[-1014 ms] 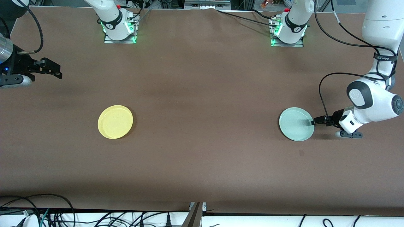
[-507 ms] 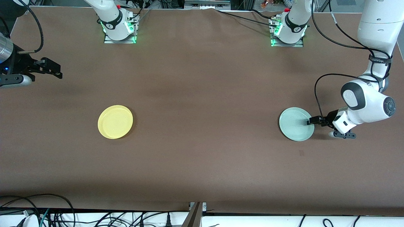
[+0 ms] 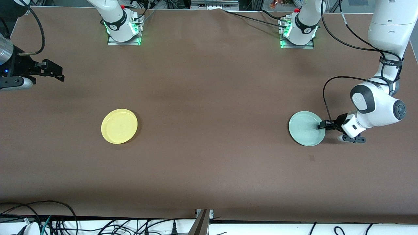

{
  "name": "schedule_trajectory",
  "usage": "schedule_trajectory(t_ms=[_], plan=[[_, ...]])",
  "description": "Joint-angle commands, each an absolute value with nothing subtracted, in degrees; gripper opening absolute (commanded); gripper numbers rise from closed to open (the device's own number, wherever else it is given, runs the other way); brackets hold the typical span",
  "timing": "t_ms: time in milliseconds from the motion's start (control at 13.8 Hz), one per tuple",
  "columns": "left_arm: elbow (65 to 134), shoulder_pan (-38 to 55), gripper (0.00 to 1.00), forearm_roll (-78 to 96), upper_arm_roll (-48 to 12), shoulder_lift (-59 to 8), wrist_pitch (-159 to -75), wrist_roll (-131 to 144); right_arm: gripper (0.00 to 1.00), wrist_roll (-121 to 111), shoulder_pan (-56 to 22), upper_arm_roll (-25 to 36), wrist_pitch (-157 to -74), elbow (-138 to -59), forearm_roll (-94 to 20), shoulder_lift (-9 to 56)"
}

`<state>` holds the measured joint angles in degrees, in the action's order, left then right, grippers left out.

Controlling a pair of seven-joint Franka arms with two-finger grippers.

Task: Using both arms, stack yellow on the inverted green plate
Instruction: 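Lower the left gripper and grasp the green plate's rim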

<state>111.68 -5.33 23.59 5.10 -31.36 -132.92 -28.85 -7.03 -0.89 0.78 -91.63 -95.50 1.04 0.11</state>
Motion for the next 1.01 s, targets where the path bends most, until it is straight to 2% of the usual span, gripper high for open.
schedule_trajectory(t_ms=[0, 434, 507, 579, 796, 941], plan=[[112.32, -4.66, 0.42, 25.49, 5.54, -31.29, -133.95, -31.11, 1.00, -7.03, -1.14, 0.26, -90.79, -94.75, 1.67, -0.18], [112.32, -4.66, 0.41, 25.31, 5.54, -31.90, -134.74, -31.20, 1.00, -7.03, -1.14, 0.26, -90.79, -94.75, 1.67, -0.18], [112.32, -4.66, 0.35, 25.31, 5.54, -31.90, -134.65, -31.20, 1.00, -7.03, -1.14, 0.26, -90.79, -94.75, 1.67, -0.18], [112.32, -4.66, 0.22, 25.23, 5.54, -31.90, -134.74, -31.29, 1.00, -7.03, -1.06, 0.35, -90.79, -94.75, 1.67, -0.18], [112.32, -4.66, 0.00, 25.22, 5.54, -32.08, -134.74, -31.29, 1.00, -7.03, -1.05, 0.35, -90.79, -94.75, 1.67, -0.09], [112.24, -4.66, 0.00, 25.05, 5.54, -32.17, -134.74, -31.29, 1.00, -7.03, -1.05, 0.35, -90.79, -94.75, 1.67, -0.09]])
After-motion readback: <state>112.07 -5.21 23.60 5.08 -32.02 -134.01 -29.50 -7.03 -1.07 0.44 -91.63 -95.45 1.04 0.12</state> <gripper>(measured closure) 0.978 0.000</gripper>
